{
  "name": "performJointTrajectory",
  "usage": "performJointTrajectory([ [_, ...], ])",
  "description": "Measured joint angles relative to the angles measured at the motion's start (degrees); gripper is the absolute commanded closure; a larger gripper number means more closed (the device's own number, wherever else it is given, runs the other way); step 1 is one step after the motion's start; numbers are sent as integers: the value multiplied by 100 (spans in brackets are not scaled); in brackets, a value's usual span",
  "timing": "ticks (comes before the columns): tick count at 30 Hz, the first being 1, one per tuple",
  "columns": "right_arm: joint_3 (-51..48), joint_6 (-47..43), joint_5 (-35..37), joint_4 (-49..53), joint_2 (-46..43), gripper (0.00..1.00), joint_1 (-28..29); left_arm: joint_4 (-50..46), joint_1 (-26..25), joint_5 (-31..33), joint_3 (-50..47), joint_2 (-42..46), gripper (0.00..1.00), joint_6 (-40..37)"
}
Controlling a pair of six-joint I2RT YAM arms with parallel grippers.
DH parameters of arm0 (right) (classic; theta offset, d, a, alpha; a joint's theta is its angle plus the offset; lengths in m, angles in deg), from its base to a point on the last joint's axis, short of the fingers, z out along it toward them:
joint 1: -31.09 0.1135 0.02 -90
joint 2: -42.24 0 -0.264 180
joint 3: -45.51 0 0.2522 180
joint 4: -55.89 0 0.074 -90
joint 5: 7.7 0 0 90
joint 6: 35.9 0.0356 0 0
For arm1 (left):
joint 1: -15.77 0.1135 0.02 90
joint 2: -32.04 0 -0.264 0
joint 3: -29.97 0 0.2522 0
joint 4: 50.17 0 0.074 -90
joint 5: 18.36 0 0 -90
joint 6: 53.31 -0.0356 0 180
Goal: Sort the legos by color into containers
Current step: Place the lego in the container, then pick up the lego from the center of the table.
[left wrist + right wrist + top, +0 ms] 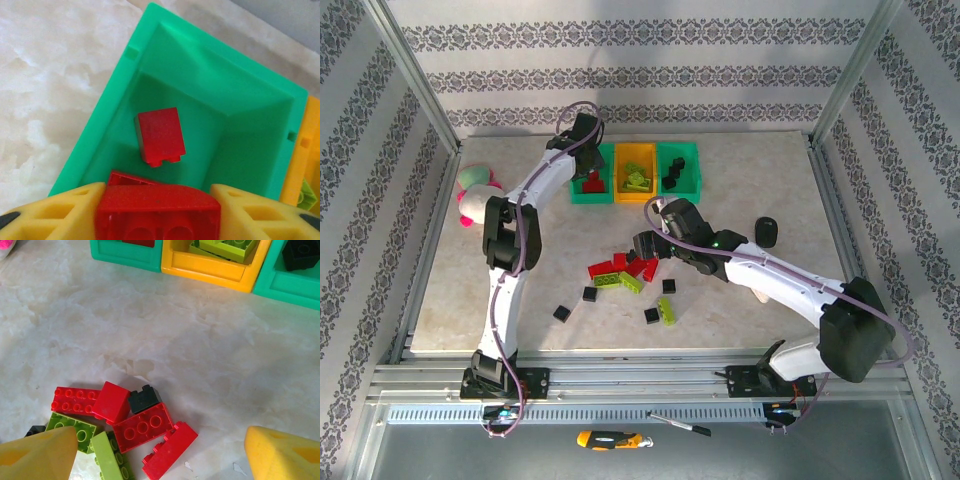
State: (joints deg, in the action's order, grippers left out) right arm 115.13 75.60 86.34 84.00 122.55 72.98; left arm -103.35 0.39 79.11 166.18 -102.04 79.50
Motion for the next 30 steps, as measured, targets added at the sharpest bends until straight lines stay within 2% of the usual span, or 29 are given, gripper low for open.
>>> performJointTrajectory([
  [6, 0, 87, 4, -2, 13, 14, 0, -177, 2, -195, 59, 22, 14, -234],
  [10, 2, 345, 101, 17, 146, 15, 0, -258, -4, -295, -68, 321, 5, -417],
  [12, 2, 549, 168, 92, 273, 17, 0, -188, -33, -297, -459, 739, 3, -509],
  [16, 2, 1012, 219, 289, 518, 24, 0, 192, -149, -267, -1853, 2081, 2, -632],
  [20, -22, 1432, 208, 411, 660, 26, 0, 605, -435, -138, -3123, 3265, 2, -697],
  [30, -55, 1766, -245, 424, 1298, 29, 39, 1073, -1539, 352, -5716, 4935, 1, -647],
])
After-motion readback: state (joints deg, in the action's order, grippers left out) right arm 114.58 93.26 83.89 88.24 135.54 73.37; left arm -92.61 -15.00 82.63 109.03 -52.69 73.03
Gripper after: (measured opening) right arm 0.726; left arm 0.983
